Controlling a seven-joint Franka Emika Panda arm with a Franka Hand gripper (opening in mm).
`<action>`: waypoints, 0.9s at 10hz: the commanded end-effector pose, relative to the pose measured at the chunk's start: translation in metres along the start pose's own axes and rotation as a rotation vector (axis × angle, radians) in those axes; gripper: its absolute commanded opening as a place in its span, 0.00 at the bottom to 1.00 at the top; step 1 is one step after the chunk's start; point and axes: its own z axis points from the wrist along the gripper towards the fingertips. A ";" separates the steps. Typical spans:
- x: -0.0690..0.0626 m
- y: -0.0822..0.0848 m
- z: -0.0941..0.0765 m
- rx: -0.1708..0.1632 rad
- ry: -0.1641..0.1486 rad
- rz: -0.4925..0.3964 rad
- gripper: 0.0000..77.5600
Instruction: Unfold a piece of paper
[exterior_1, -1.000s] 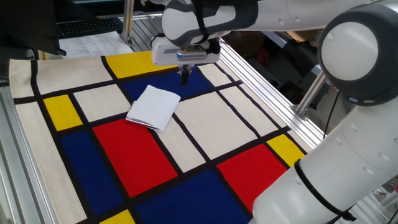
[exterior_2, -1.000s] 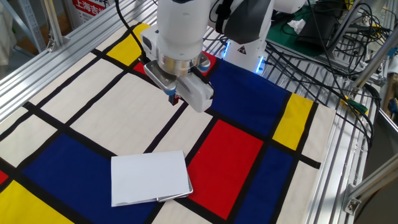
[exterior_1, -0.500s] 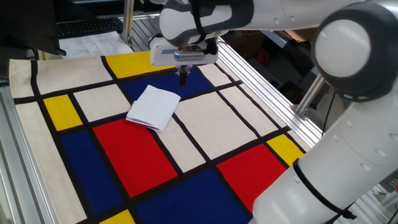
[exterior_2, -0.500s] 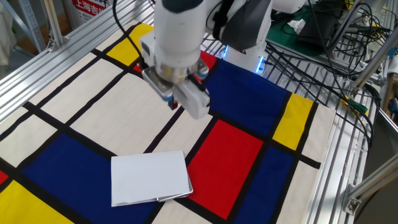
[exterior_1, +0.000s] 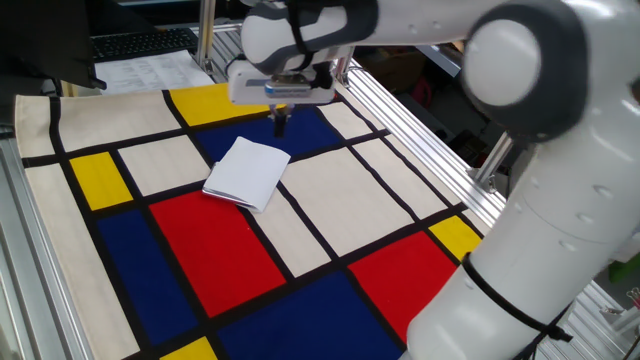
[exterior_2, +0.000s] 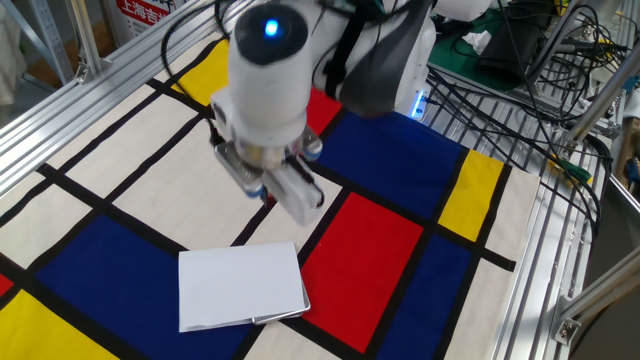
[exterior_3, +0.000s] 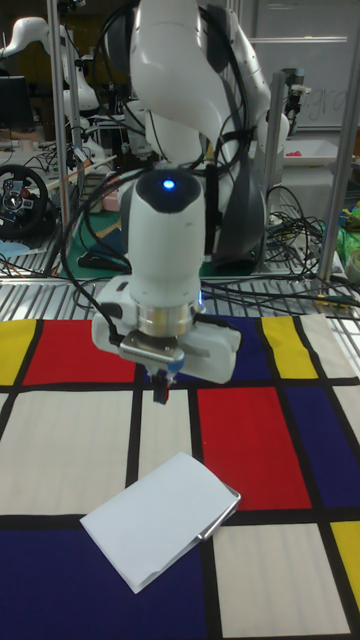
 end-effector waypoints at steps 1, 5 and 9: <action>-0.018 0.021 0.017 -0.014 -0.015 0.075 0.00; -0.030 0.027 0.019 -0.012 -0.015 0.132 0.00; -0.036 0.029 0.025 -0.015 -0.021 0.161 0.00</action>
